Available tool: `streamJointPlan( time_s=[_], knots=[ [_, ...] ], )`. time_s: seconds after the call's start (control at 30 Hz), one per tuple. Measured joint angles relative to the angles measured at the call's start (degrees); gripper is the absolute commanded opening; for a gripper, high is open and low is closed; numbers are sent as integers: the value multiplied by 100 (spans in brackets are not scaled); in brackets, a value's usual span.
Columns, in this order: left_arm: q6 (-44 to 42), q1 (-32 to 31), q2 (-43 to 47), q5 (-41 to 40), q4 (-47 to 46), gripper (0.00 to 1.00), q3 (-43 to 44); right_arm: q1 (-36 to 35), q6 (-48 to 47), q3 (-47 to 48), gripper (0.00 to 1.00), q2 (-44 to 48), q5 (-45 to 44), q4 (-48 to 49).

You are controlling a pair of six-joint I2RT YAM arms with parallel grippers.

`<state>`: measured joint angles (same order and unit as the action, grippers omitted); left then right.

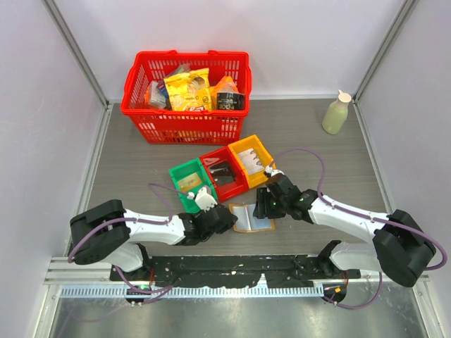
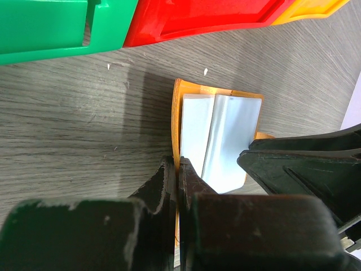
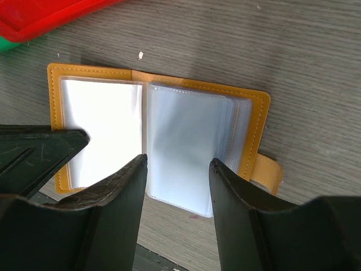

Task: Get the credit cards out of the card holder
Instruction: Open the card holder at the center of the board.

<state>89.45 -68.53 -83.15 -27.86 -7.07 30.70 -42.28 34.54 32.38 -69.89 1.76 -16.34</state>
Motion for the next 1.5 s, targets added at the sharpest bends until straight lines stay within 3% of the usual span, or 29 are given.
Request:
streamJointPlan(
  time_s=[0.5,1.5],
  knots=[
    [22,0,0,0,2,0,0,0,-9,9,53,238,-275,-313],
    [20,0,-9,0,2,0,0,-24,-9,15,50,-98,168,70]
  ],
)
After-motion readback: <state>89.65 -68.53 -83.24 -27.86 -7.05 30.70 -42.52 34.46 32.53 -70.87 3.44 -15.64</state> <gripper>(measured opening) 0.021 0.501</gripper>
